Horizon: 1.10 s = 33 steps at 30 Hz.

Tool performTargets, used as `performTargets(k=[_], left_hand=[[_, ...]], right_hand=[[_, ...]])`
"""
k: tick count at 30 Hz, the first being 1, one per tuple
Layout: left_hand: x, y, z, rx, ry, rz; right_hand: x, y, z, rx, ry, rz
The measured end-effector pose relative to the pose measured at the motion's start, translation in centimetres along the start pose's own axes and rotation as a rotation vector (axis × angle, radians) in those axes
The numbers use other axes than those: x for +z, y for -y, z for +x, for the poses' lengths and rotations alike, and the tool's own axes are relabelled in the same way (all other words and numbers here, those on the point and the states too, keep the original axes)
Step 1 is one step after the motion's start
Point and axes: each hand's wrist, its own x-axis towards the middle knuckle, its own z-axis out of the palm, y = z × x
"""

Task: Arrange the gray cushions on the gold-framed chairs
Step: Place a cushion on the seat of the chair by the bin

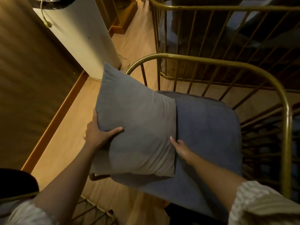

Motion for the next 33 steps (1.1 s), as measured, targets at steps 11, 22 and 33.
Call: performTargets(k=[11,22,33], left_hand=[[0.6,1.5,1.0,0.103,-0.011,-0.15],[4.0,-2.8,-5.0,0.075,-0.001,-0.328],[12.9,-2.4,-7.3,-0.042,0.405,-0.257]], right_hand=[[1.6,0.4,3.5,0.04,0.062,0.426],[-7.3,-3.4,-5.0,-0.023,-0.037,0.544],[-13.5,-10.1,-10.6,-0.075,-0.263,0.511]])
